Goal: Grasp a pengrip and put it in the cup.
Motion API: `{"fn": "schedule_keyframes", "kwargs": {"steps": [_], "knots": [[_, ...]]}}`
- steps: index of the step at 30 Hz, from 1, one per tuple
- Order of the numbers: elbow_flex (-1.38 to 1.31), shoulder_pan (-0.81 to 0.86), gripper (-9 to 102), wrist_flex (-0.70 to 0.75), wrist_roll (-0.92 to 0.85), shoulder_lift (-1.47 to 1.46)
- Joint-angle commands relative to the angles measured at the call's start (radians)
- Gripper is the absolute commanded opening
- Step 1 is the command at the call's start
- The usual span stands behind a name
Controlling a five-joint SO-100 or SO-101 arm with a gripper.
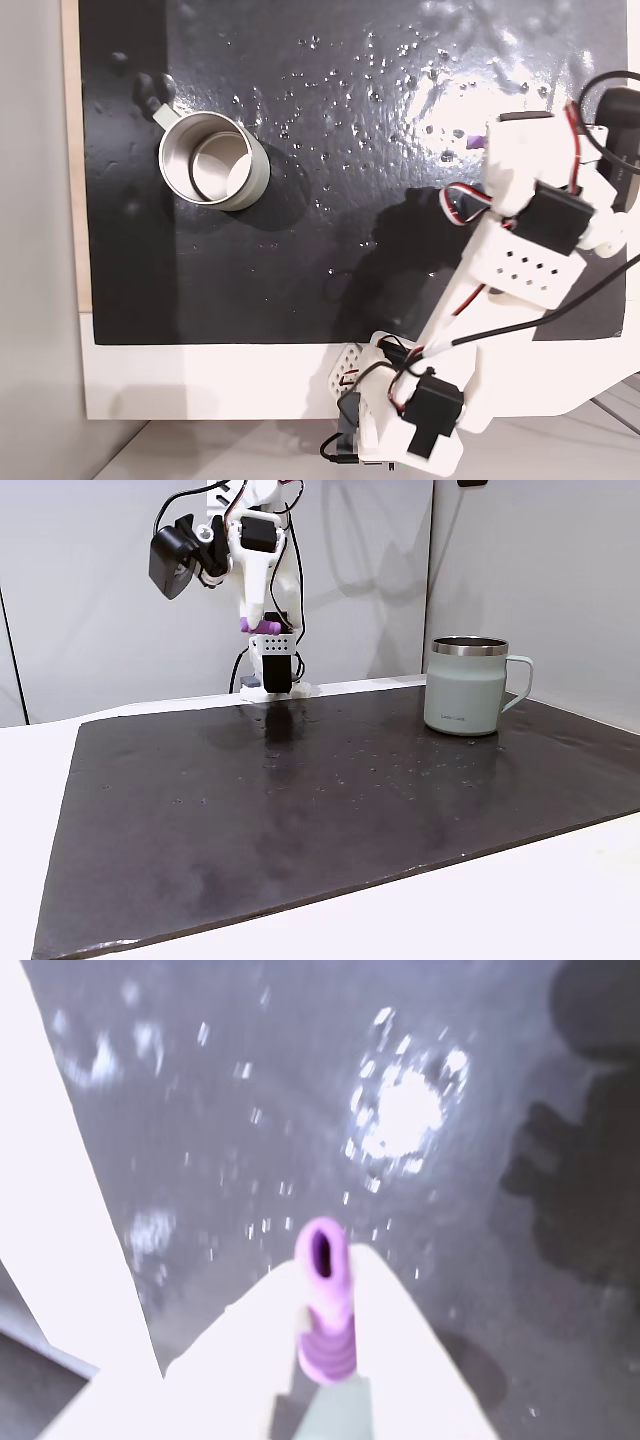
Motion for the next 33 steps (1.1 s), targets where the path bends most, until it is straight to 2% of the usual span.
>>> {"fn": "schedule_keyframes", "kwargs": {"steps": [1,10,17,26,33], "knots": [[-0.061,-0.066,0,0.043,0.046,0.101],[-0.189,-0.374,0,0.189,0.256,0.135],[-0.295,-0.598,0,0.236,0.396,0.043],[-0.476,-0.758,0,0.238,0.476,-0.179],[-0.595,-0.865,0,0.229,0.459,-0.337]]}}
